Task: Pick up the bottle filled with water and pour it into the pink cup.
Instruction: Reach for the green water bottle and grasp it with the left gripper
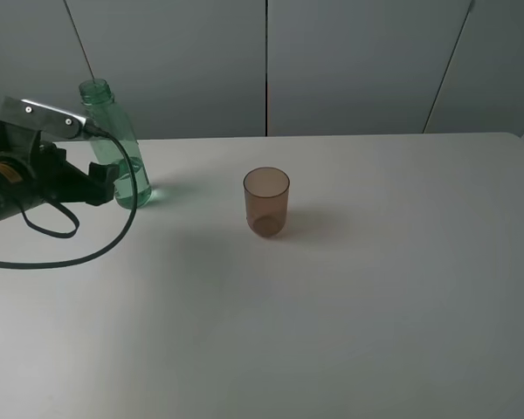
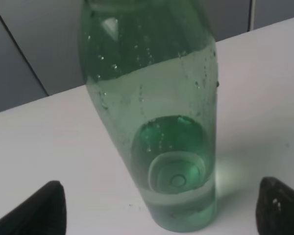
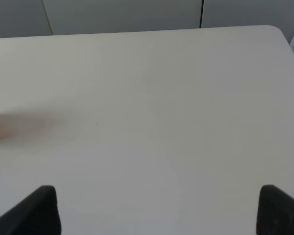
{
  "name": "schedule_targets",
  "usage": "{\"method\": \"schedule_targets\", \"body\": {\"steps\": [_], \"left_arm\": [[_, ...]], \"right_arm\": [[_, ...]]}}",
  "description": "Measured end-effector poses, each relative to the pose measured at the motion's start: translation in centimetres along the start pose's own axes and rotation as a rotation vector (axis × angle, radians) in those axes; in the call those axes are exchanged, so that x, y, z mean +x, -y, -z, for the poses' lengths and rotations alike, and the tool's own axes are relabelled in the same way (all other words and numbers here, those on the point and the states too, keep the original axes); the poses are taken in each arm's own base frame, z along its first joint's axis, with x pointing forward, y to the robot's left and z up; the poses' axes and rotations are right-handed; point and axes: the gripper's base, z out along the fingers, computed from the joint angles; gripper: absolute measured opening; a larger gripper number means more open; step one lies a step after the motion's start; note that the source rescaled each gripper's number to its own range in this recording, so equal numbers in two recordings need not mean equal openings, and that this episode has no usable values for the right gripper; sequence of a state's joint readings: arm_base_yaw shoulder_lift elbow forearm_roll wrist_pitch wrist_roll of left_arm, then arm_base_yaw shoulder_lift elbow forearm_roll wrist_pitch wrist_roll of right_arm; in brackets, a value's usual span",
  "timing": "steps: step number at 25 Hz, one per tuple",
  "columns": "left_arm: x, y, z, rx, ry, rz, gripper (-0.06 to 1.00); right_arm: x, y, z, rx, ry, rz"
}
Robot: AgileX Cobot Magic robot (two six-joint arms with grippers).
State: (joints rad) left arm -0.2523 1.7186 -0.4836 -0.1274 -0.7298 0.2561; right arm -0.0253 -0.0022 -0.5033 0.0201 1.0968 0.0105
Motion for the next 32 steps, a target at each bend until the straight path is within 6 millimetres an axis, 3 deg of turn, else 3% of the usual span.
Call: {"method": "schedule_targets", "body": {"steps": [12,22,32], "left_arm": [[3.9,0.6,-2.8,-0.047,0.062,-0.059,1.00],[4.1,0.7,-5.5,-0.053,0.170,-0.068,1.00],[2.8,1.0,-6.8,-0.019,0.242,-0.077,1.00]], "right_arm": [[0.0,0.0,0.0,0.000,0.000,0.000],[0.0,0.0,0.0,0.000,0.000,0.000],[0.0,0.0,0.0,0.000,0.000,0.000]]}}
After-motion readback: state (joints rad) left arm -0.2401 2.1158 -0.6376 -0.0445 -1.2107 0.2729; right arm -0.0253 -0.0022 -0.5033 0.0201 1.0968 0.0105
